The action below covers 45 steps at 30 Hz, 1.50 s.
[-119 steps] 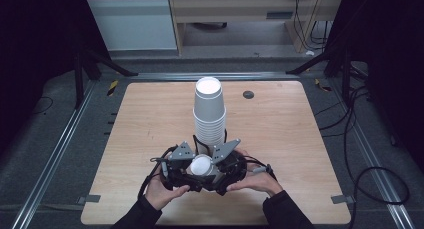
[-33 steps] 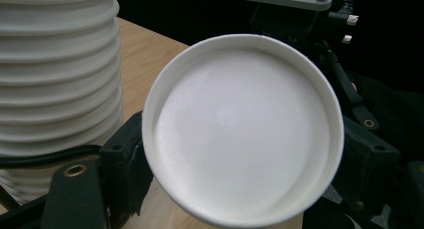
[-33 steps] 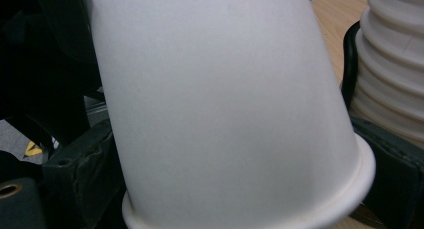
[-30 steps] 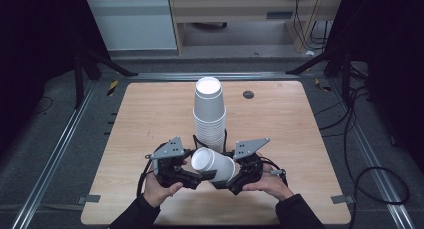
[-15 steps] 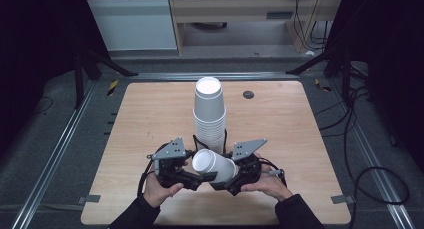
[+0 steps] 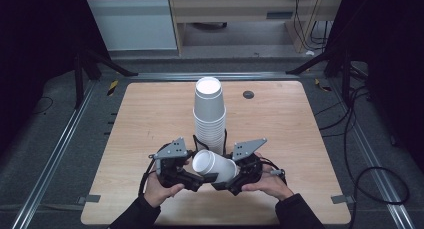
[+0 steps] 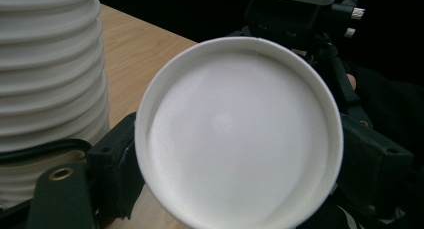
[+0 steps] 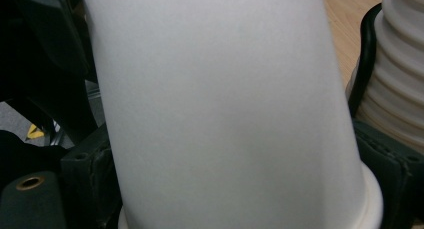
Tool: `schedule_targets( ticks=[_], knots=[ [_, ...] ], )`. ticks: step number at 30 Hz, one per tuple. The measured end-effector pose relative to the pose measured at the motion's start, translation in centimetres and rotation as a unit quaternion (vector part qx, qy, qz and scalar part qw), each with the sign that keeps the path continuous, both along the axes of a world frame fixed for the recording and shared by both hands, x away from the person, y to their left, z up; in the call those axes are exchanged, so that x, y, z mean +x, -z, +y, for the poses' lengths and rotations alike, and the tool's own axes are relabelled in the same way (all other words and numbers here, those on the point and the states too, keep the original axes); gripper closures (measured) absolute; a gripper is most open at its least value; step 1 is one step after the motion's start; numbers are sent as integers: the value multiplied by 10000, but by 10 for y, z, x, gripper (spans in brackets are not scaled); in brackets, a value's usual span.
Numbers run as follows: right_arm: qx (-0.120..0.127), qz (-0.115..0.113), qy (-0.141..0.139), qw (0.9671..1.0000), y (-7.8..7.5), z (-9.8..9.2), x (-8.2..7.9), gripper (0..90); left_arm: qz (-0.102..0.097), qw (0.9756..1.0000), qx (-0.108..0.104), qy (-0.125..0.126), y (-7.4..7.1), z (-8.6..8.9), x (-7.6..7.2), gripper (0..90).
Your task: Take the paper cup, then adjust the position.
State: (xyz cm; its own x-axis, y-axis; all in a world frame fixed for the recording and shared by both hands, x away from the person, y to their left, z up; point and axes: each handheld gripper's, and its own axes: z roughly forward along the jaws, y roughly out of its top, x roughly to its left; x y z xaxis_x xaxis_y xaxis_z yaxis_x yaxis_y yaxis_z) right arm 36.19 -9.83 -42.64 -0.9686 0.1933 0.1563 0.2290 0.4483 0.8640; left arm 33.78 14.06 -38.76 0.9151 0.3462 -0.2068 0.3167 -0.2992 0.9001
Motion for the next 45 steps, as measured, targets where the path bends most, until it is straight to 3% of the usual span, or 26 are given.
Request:
schedule_targets(
  ticks=[12,19,25,33,45],
  knots=[
    [-192,-141,193,9995,-3,-10,3,102,-84,9997,-116,-177,-12,20,1,136],
    [-306,-262,439,9982,-8,-25,6,101,-175,9991,127,-352,-10,36,7,129],
    [-441,-417,625,9962,-16,-36,10,101,-53,9987,343,-369,-1,40,15,121],
    [-746,-598,632,9934,-26,-39,14,101,26,9985,410,-351,3,45,19,115],
    [-1345,-825,349,9869,-36,-28,17,101,49,9983,550,-208,6,40,19,110]
  ],
)
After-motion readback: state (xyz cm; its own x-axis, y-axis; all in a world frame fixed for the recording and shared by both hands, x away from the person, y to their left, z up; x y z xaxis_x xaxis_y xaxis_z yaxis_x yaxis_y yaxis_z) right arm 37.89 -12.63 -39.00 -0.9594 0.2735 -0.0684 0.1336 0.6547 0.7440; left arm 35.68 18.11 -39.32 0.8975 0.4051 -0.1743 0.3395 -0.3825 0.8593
